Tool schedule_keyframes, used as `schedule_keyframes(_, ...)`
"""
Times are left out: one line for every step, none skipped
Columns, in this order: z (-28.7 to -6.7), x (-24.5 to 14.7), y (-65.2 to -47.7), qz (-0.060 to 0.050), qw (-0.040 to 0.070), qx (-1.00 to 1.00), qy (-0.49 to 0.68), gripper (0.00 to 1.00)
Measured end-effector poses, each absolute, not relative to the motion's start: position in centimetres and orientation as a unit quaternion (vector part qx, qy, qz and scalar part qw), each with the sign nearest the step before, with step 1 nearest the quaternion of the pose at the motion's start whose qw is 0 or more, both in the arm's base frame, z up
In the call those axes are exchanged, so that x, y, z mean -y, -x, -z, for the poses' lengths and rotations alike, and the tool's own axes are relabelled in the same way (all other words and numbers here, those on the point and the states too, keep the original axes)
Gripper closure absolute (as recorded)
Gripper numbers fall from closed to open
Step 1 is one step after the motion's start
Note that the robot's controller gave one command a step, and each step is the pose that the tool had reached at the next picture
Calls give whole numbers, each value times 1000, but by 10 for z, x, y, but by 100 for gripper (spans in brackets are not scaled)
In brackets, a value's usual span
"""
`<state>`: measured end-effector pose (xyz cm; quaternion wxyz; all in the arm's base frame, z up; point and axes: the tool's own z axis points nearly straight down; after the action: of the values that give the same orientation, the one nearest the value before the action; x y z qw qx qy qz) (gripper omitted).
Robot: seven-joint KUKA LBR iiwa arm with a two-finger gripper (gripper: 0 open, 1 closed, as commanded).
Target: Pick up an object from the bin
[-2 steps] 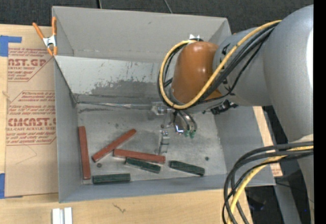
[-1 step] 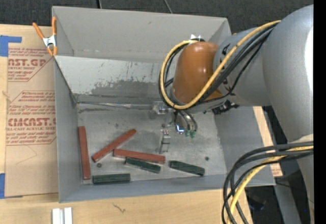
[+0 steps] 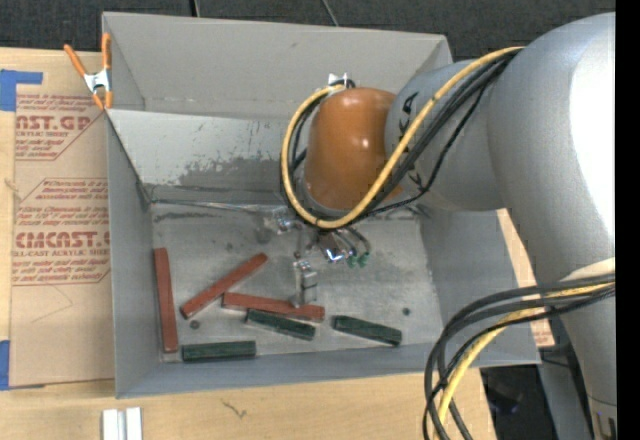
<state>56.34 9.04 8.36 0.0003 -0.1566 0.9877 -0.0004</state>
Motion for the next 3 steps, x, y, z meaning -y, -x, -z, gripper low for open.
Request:
schedule_keyframes(-75, -105, -577, -2, 2, -987, 159, 0)
schedule_keyframes(-70, -157, -554, -1, 1, -996, 91, 100)
schedule_keyframes(-70, -157, -554, -1, 1, -996, 91, 100)
